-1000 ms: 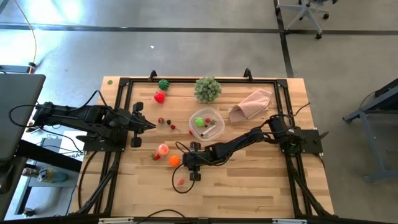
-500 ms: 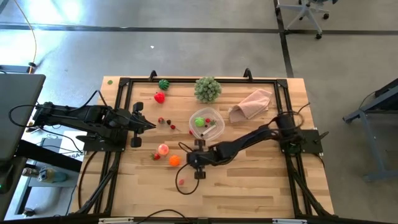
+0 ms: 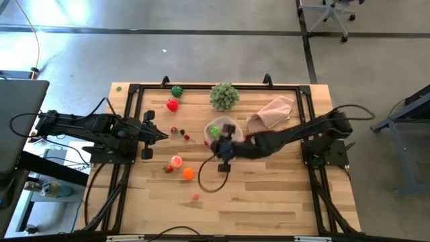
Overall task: Pick and placing Produce into tupperware
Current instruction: Put the bottom red cherry into the container
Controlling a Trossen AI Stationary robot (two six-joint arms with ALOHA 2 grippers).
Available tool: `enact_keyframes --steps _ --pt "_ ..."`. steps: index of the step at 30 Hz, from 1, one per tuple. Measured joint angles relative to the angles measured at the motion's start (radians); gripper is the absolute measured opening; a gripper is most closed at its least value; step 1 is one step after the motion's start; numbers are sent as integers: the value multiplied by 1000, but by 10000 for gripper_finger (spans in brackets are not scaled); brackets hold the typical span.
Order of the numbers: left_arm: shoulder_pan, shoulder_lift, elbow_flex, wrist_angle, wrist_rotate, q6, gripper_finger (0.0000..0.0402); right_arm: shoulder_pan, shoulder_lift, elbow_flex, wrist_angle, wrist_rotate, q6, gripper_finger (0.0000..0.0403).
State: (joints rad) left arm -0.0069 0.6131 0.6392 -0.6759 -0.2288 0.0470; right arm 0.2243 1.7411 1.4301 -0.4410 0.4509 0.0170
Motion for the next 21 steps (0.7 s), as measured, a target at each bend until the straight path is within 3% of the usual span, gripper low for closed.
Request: enact_keyframes --steps 7,14,21 --pt "0 0 0 0 0 0 14 -165 -151 -140 17 -117 63 78" --pt "0 0 0 0 0 0 14 -308 -169 -410 239 -323 155 78" --pt "0 0 0 0 0 0 14 -357 -164 -580 401 -360 171 78"
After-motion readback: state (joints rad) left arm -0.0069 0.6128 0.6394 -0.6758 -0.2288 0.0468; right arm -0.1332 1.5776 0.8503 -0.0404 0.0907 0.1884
